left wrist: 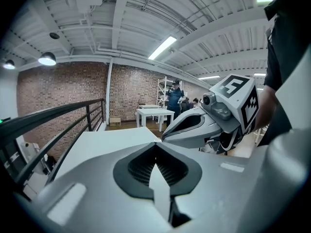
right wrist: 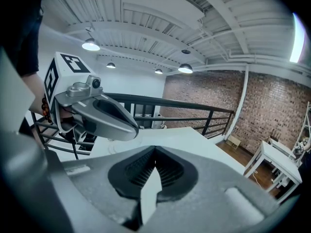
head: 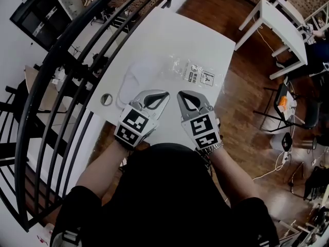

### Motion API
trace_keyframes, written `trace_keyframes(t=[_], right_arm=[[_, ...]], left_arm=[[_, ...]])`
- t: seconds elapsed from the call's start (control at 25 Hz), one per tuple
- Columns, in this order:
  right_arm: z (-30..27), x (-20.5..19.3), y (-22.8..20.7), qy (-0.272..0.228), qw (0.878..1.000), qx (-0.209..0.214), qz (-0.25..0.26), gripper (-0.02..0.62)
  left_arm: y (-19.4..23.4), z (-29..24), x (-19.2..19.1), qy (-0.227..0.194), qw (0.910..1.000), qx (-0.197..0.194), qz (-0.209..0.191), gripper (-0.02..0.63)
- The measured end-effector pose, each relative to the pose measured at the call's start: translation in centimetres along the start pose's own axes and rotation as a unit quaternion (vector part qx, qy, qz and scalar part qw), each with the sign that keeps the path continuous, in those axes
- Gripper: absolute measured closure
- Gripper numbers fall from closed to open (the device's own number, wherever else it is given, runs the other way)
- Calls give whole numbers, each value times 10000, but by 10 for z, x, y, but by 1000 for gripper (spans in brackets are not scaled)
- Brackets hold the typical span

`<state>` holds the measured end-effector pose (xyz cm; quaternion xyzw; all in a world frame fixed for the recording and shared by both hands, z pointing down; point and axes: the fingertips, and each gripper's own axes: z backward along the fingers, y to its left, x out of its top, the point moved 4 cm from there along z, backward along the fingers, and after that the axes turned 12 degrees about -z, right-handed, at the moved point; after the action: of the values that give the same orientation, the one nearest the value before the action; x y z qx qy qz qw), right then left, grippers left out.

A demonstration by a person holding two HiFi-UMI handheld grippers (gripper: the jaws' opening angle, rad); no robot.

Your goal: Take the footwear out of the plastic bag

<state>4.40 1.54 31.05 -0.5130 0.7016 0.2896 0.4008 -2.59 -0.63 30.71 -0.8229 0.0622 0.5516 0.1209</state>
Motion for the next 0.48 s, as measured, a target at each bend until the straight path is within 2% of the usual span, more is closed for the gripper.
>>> trace_keyframes(t=[0.48], right_arm=[[3,3,2,-108,9999,23,-55,603]], left_arm=[[-3,-1,-3,86,9999,4,-72,591]])
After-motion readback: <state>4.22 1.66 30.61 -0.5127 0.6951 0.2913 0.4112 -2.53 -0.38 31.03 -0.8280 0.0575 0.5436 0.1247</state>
